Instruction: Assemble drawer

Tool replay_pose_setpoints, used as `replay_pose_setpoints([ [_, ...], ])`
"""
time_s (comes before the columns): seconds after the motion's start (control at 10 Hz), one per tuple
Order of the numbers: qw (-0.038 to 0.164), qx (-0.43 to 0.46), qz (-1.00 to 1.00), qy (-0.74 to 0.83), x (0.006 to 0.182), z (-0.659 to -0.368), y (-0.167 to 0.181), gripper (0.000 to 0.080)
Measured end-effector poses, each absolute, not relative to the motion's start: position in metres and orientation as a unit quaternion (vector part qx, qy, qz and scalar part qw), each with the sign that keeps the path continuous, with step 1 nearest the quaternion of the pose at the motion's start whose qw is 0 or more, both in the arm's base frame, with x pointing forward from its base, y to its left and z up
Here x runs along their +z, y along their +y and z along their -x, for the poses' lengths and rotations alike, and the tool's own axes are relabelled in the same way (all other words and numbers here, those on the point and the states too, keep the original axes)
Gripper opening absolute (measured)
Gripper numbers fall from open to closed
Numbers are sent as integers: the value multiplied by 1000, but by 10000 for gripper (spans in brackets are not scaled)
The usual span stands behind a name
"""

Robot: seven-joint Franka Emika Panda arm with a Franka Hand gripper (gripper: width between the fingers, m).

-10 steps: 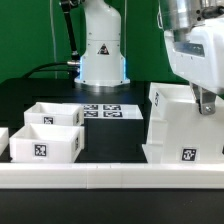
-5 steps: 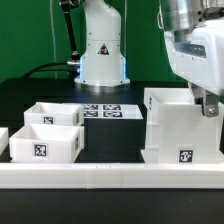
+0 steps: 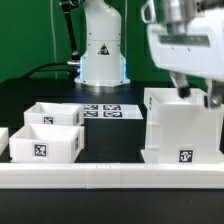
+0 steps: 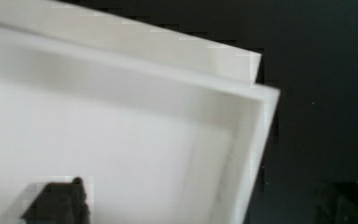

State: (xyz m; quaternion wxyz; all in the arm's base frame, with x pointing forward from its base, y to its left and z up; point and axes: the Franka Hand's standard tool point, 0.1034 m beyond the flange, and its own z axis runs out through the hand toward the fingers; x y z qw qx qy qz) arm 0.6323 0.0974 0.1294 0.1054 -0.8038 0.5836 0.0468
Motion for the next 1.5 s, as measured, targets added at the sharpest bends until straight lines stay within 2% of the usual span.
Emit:
replay_pose_setpoints([
  [0.3,116,37,847,518,152,-610,76,648],
  [0.7,113,35,878,463,147,-608,77,648],
  [0.8,92,40,929,356,146,-600,68,648],
  [1.0,90,24,968,234,147,-601,51,648],
  [1.4,92,14,990,106,146,-600,49,648],
  [1.5,78,20,995,53,144,-596,34,648],
])
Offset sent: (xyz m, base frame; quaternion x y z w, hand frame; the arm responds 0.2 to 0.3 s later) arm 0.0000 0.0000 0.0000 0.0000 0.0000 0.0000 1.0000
